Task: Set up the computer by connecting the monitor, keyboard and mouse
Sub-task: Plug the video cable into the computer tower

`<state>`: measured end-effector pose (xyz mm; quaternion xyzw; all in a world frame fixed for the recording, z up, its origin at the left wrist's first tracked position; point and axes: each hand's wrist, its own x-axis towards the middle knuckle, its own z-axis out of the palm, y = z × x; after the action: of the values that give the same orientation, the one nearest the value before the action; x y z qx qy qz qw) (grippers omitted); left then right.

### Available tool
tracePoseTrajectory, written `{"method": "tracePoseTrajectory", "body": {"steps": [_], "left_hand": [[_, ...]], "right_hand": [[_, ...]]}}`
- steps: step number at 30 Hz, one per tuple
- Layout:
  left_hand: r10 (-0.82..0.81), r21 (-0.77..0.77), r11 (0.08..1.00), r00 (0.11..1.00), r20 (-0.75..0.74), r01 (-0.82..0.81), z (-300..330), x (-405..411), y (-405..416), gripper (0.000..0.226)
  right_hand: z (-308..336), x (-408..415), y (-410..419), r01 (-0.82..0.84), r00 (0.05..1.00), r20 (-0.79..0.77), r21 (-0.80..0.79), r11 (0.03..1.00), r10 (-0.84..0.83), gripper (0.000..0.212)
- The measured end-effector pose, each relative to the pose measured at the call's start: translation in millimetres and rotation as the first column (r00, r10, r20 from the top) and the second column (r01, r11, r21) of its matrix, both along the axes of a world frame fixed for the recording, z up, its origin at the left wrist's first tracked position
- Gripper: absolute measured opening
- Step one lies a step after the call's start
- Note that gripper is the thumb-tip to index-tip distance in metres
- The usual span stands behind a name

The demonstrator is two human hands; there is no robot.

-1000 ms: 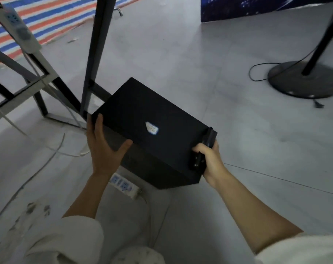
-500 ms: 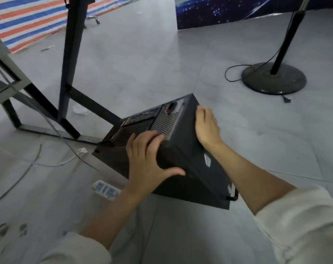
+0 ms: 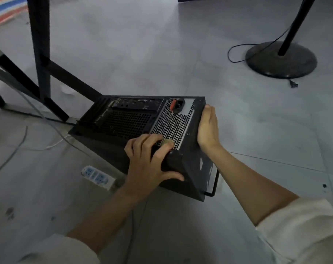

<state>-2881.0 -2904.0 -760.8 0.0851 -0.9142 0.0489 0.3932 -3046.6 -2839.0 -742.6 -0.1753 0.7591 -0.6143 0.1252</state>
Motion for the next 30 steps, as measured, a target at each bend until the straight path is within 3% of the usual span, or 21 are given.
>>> {"method": "tracePoseTrajectory", "body": {"steps": [6,14,22,24,26,30], "left_hand": [[0.057,-0.087,0.995,0.998,0.024,-0.055,-25.4,2.4,-28.6,0.078],[0.071,-0.069,0.996,0.990,0.125,-0.063,-46.0,5.8,-53.4,0.075],[0.070,-0.068,0.996,0.986,0.151,-0.061,-40.6,8.7,-57.9,0.069],[0.061,-0.044,0.998,0.980,0.189,-0.054,-35.1,13.3,-58.9,0.066],[0.041,-0.003,0.999,0.972,0.230,-0.042,-27.3,23.6,-60.6,0.066],[0.057,0.085,0.993,0.953,0.296,-0.086,-15.4,62.0,-77.2,0.067]], "right_hand": [[-24.5,4.5,-37.6,-0.034,0.995,0.093,-0.079,0.996,0.041,0.041],[-52.0,5.7,-63.2,-0.021,0.978,0.200,-0.153,0.988,0.051,0.033],[-28.7,5.6,-67.7,-0.023,0.963,0.254,-0.244,0.969,0.087,0.028],[1.3,2.2,-72.2,-0.081,0.988,0.118,-0.186,0.979,0.104,0.027],[34.0,11.1,-75.5,-0.161,0.982,-0.119,-0.123,0.979,0.147,0.030],[63.3,61.0,-81.9,-0.300,0.801,-0.514,0.100,0.949,0.307,0.032]]}}
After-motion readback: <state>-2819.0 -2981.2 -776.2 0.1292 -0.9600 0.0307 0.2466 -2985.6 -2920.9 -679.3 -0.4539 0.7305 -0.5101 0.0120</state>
